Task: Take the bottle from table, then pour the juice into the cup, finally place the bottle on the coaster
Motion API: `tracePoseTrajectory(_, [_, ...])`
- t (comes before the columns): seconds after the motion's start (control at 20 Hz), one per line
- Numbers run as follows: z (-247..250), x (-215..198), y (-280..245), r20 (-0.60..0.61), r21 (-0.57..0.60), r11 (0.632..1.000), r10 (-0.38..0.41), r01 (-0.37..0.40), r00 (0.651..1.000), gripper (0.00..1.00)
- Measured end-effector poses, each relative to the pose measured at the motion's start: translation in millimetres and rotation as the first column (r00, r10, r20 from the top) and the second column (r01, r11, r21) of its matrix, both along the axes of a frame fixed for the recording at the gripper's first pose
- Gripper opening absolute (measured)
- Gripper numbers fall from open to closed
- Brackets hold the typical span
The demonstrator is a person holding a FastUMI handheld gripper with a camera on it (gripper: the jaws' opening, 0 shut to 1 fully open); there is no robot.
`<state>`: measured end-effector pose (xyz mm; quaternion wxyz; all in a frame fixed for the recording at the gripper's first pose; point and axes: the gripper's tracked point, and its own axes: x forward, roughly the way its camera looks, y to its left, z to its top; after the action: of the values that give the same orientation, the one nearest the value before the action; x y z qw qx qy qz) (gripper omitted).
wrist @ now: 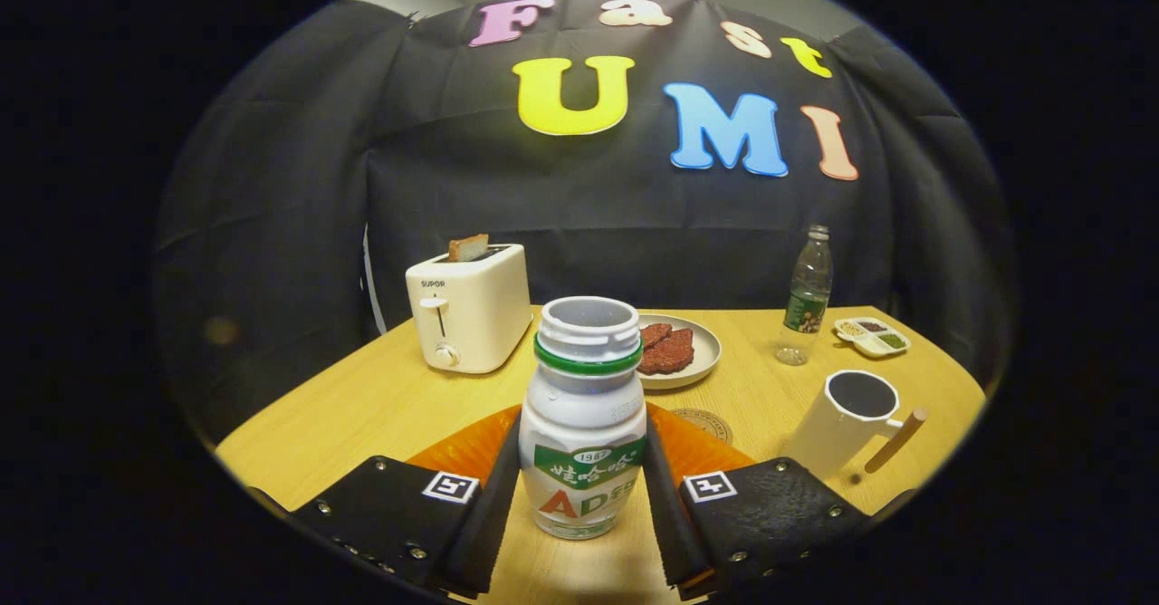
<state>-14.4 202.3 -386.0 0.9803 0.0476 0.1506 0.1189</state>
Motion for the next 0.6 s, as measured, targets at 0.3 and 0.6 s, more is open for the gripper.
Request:
tracePoseTrajectory(0.3, [32.2, 14.2, -37.1, -0.051, 0.228, 0.966, -0.114, 0.122, 0.992, 0.66])
tracePoseTrajectory(0.6, [32.5, 31.4, -50.8, -0.193, 0.494, 0.842, -0.138, 0.217, 0.972, 0.66])
